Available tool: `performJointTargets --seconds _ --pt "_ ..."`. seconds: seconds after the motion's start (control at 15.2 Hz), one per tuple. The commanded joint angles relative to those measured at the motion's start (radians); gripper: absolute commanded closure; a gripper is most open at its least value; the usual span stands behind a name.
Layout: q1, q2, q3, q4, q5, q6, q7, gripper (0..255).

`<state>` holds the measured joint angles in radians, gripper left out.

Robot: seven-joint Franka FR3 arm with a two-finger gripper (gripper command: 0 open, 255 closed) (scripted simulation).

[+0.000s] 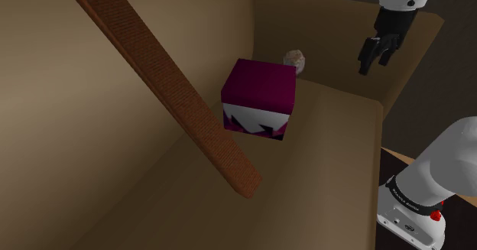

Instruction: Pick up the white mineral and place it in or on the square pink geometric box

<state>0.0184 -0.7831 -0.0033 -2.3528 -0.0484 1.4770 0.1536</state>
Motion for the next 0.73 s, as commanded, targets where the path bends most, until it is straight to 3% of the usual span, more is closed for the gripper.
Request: performJointTargets --seconds 0.0,0.66 --pt "0.000 0.000 0.000 0.000 0.000 0.000 0.000 0" --pt "0.025 0.329 -0.055 0.160 -0.053 0.244 -0.154 0"
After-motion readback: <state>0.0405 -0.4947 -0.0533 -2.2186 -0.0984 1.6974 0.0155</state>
